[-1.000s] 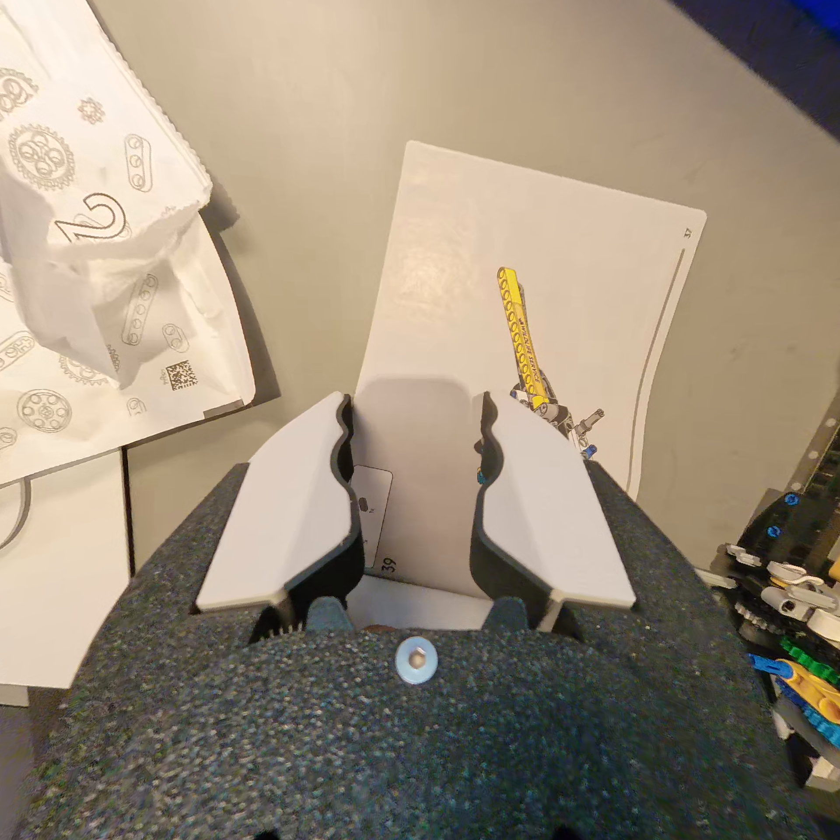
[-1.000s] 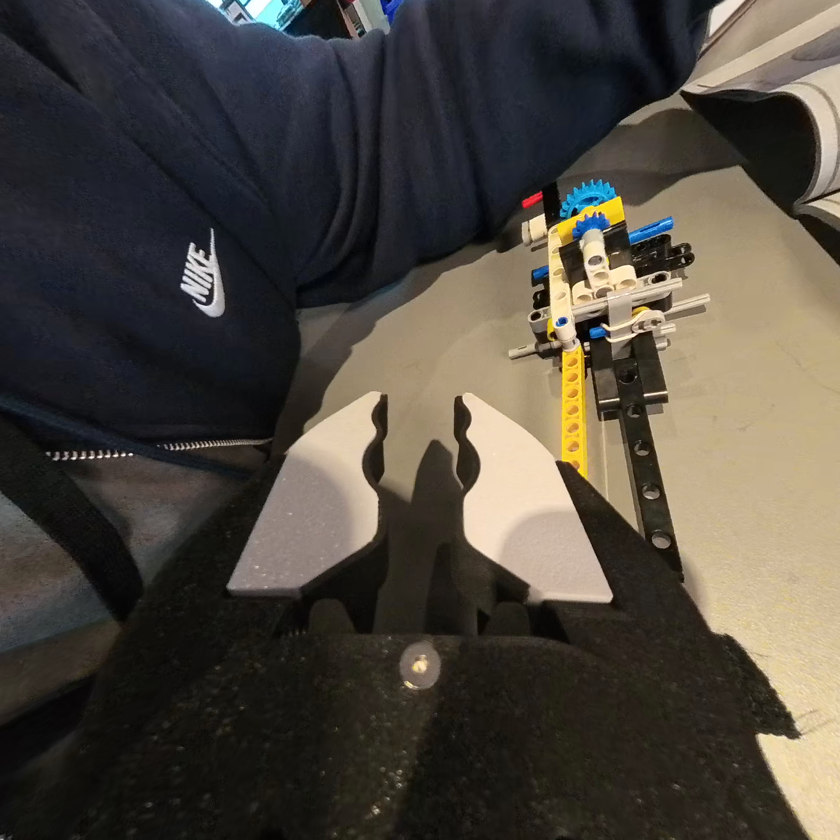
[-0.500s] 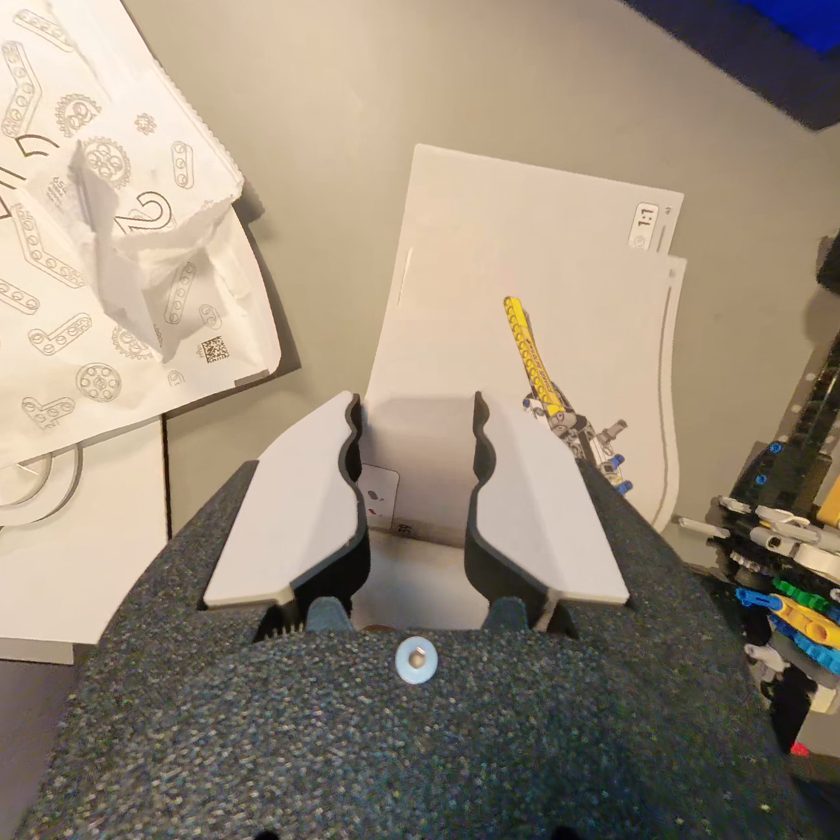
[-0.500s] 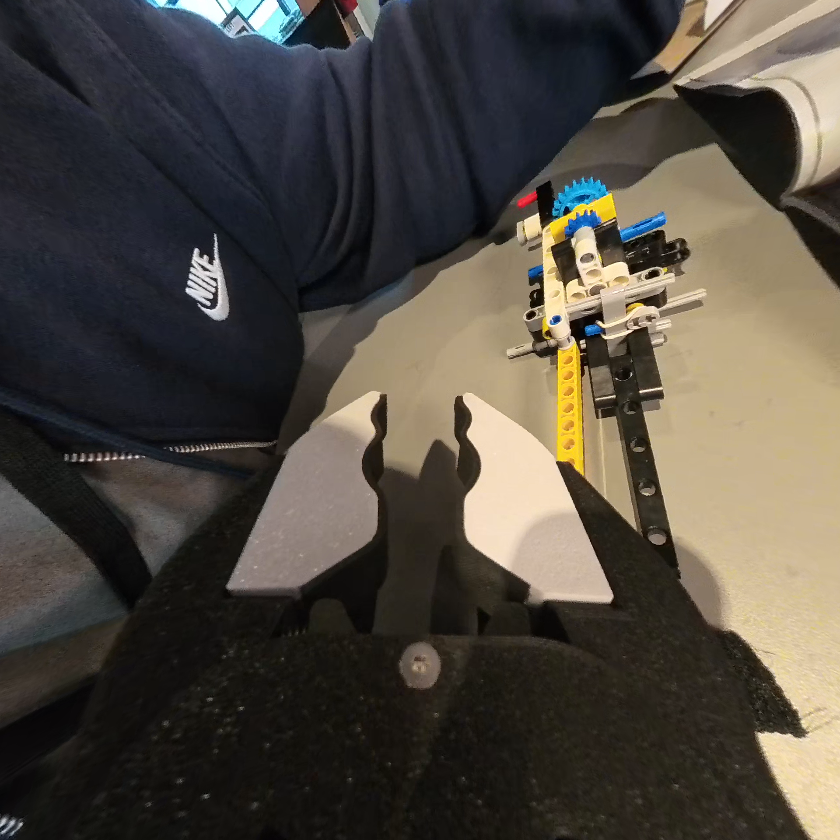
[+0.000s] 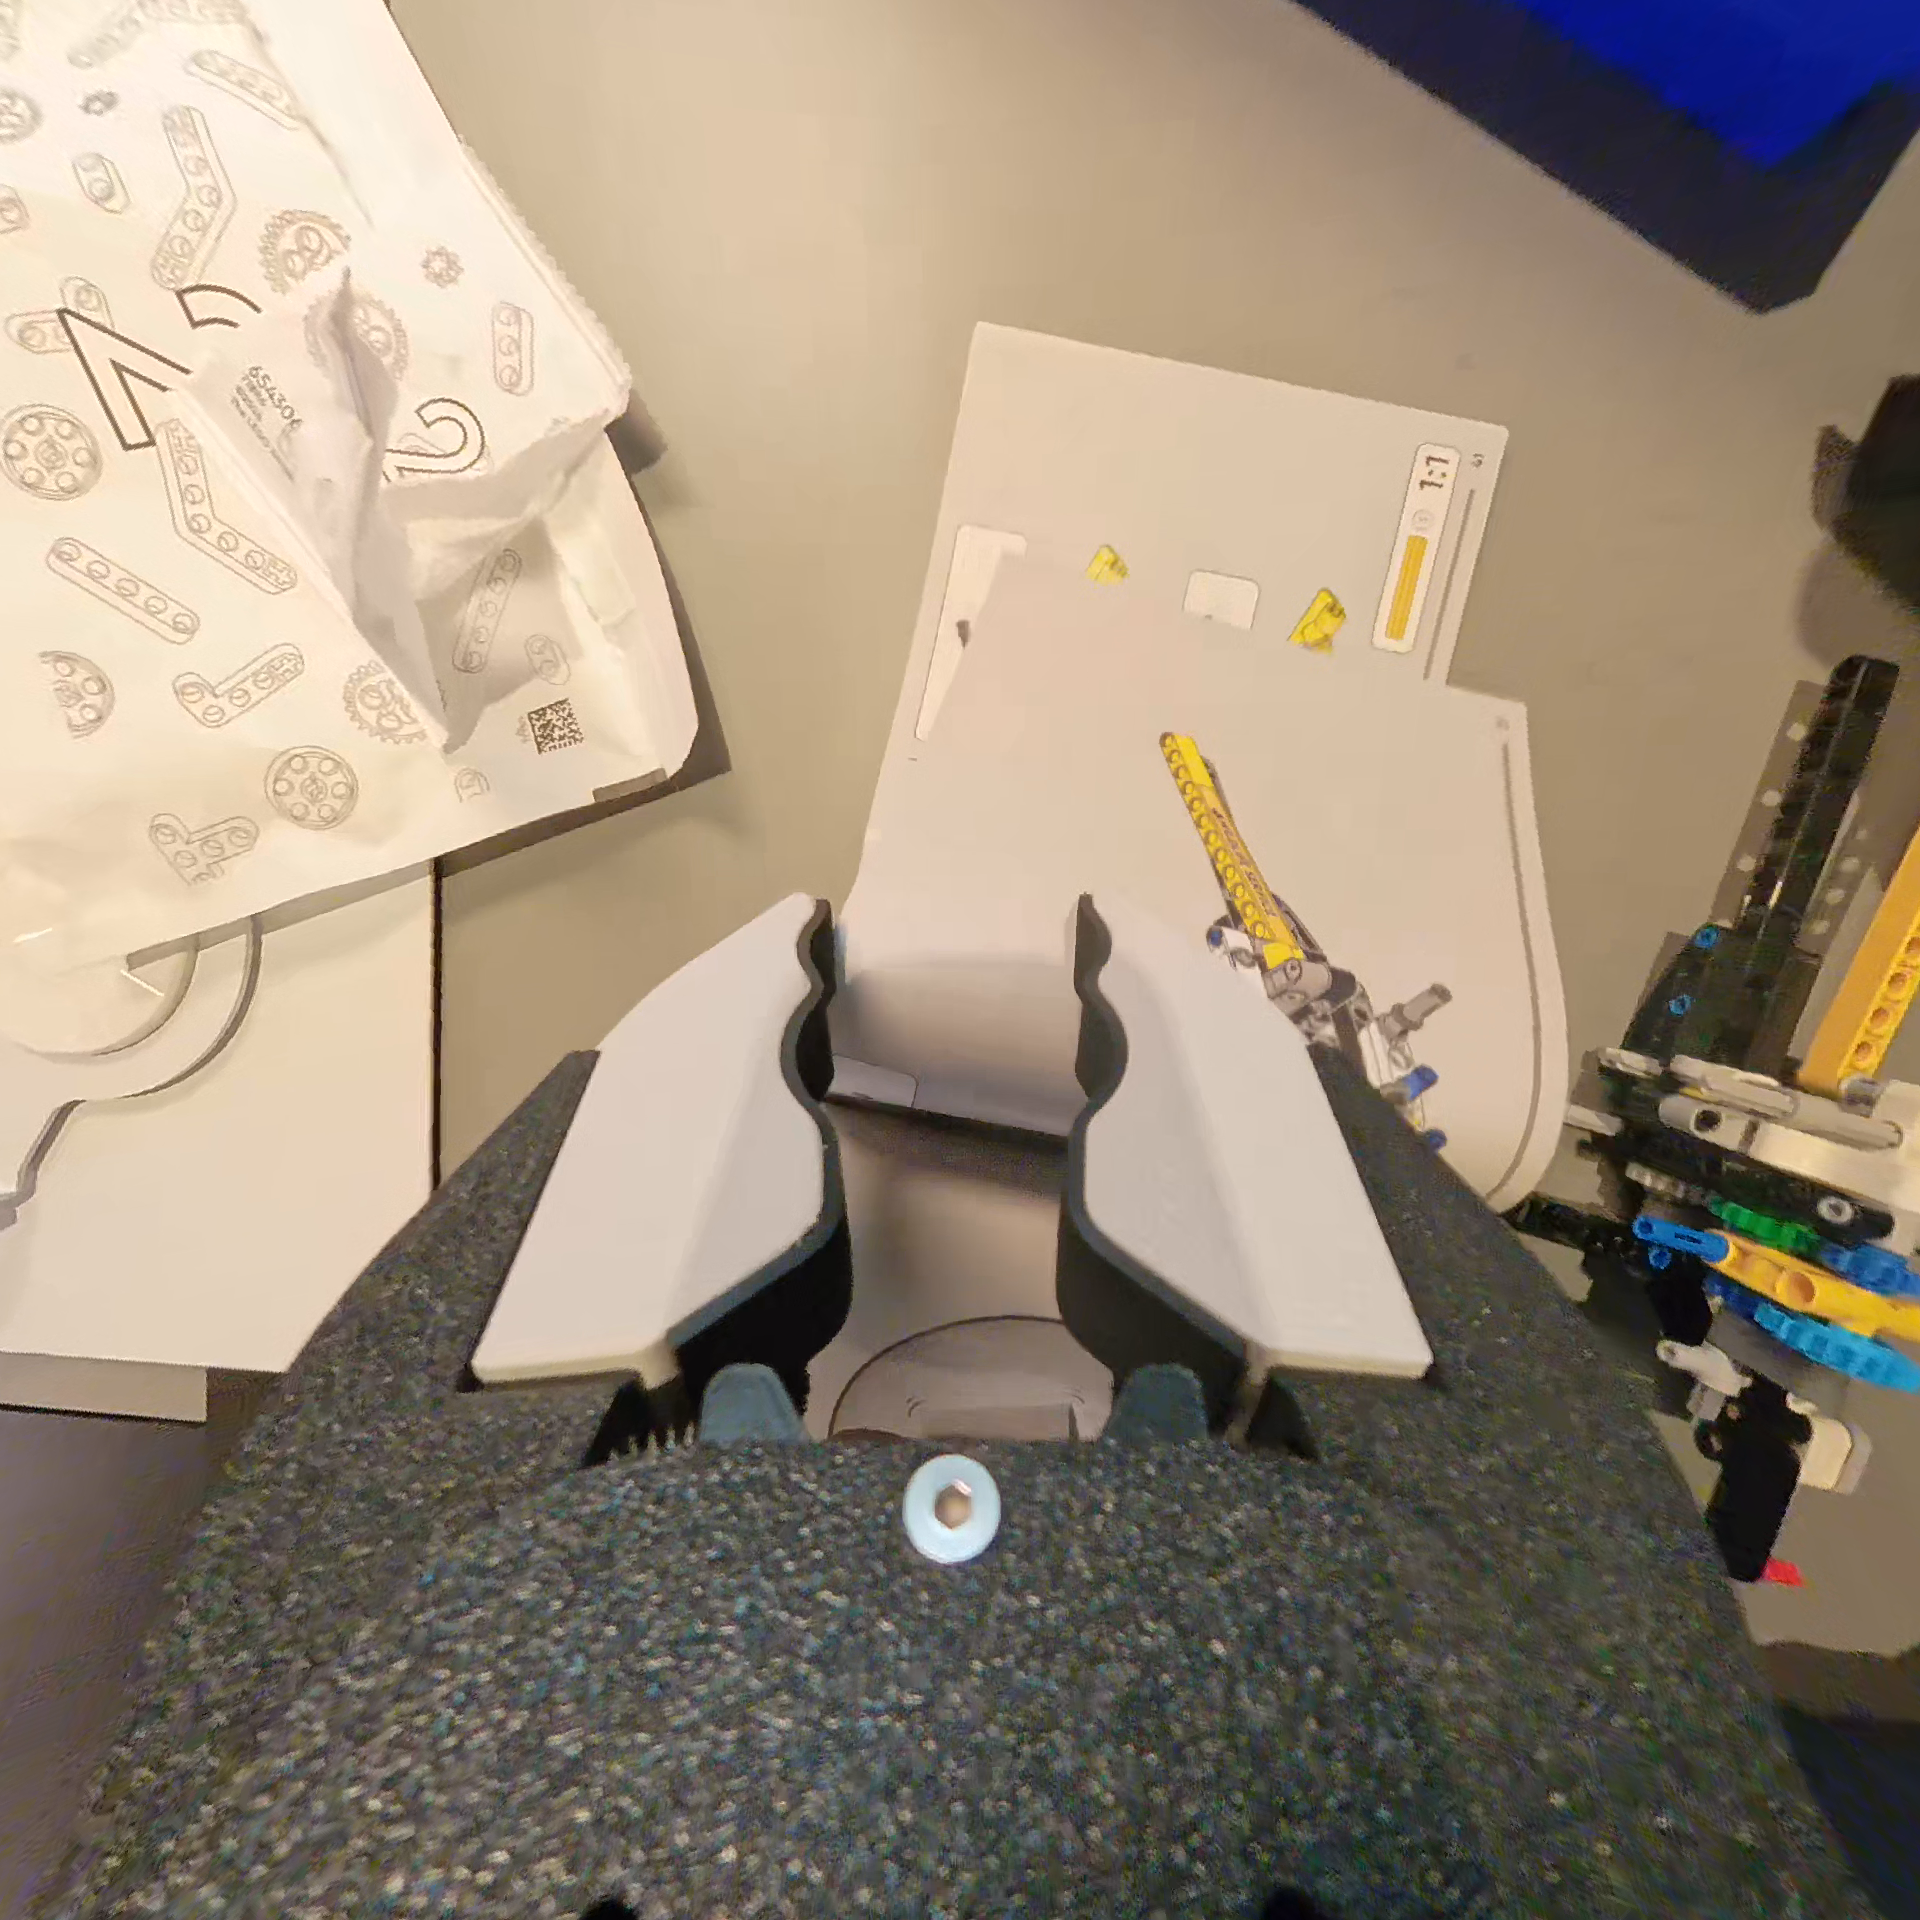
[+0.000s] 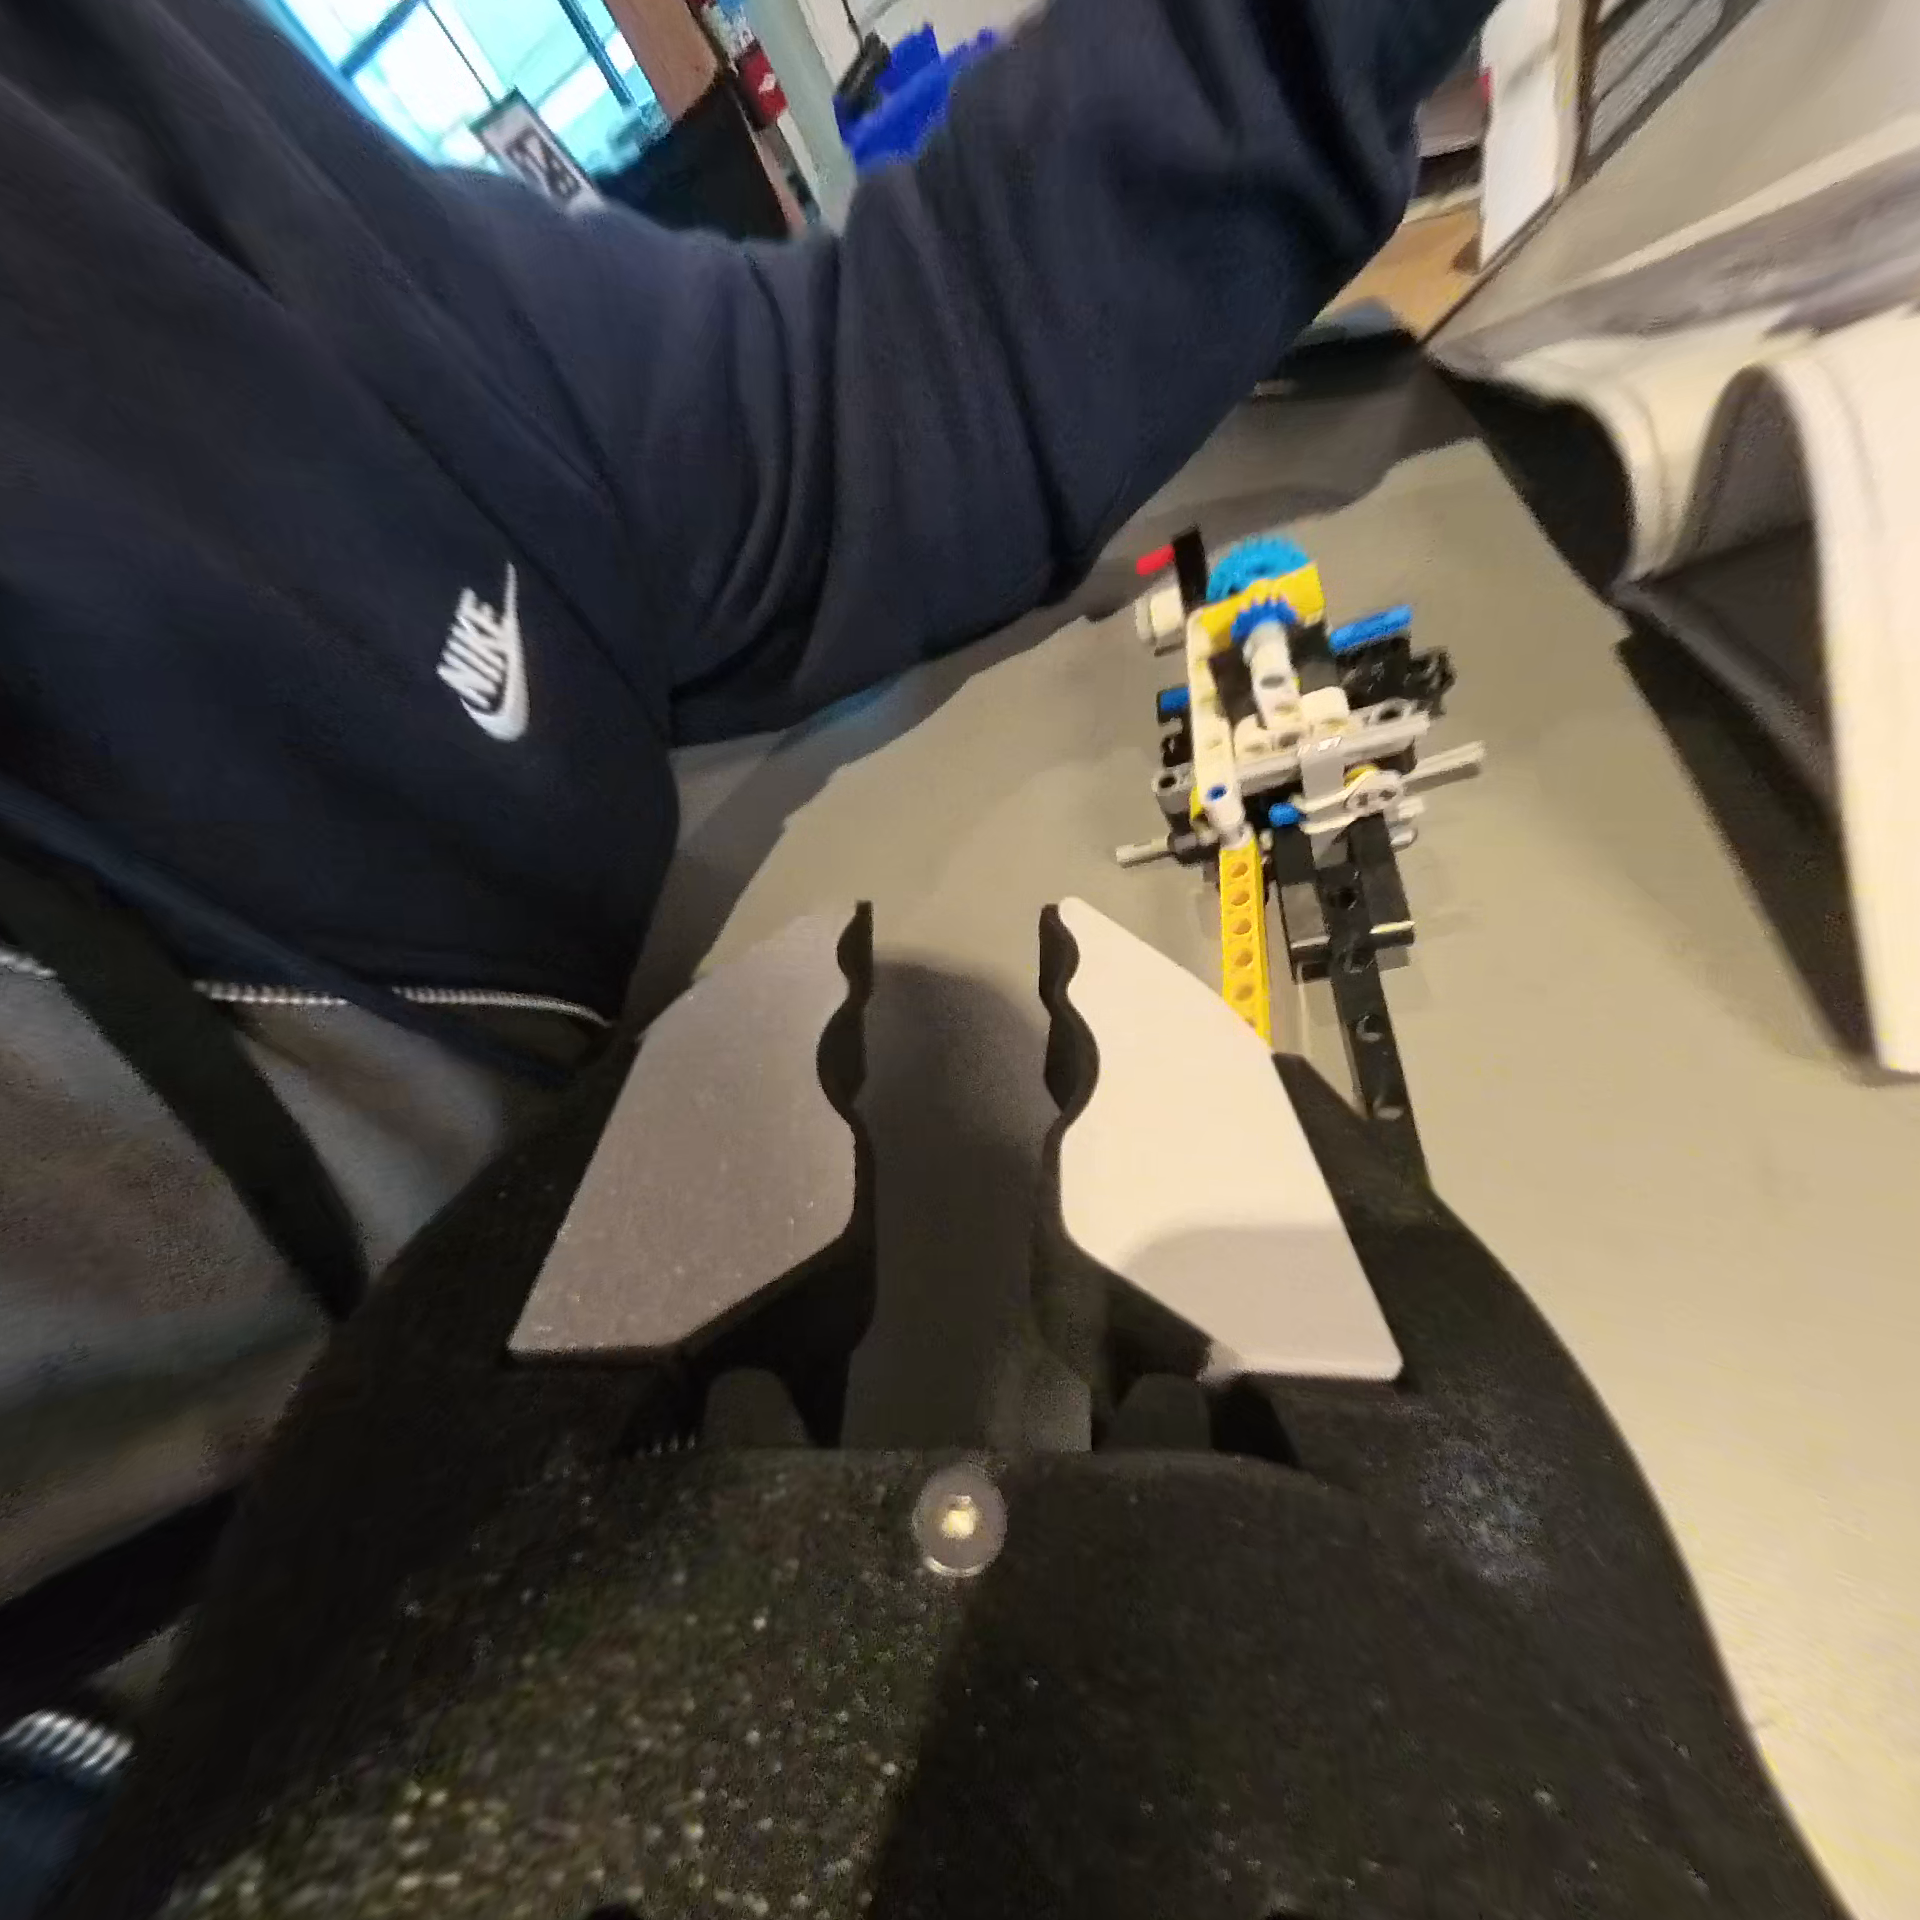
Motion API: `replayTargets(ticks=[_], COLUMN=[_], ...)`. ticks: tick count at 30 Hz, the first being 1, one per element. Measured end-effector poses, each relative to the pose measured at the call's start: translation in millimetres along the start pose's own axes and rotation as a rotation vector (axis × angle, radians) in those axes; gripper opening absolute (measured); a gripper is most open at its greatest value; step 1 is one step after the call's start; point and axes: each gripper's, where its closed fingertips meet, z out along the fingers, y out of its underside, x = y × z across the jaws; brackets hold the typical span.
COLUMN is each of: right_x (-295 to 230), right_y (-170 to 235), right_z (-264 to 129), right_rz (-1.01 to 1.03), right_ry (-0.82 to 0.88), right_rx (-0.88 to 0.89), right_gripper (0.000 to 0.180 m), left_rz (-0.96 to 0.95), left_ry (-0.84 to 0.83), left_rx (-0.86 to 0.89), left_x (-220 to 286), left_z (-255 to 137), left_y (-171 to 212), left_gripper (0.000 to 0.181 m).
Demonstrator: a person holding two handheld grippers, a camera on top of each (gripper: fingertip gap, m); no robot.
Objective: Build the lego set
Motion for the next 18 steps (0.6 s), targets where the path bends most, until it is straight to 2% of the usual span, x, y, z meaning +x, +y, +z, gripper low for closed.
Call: replayTargets(ticks=[1, 4, 8, 12, 18], right_x=[0, 12, 53, 96, 138], right_y=[-9, -35, -55, -58, -54], right_z=[-5, -18, -21, -9, 16], right_rz=[-0.006, -0.040, -0.055, -0.108, -0.157], right_ry=[0.007, 0.099, 0.352, 0.596, 0.732], right_rx=[0.027, 0.115, 0.165, 0.060, -0.107], right_gripper=[0.031, 0.030, 0.033, 0.043, 0.055], left_rz=[-0.001, -0.011, -0.026, -0.043, -0.071], left_ry=[0.002, 0.007, 0.001, -0.007, -0.023], left_rx=[0.008, 0.031, 0.046, 0.053, 0.069], left_x=[0, -1, -1, -2, -7], left_z=[-3, -9, -16, -20, -26], left_y=[0, 1, 4, 8, 11], left_gripper=[0.044, 0.043, 0.043, 0.043, 0.043])
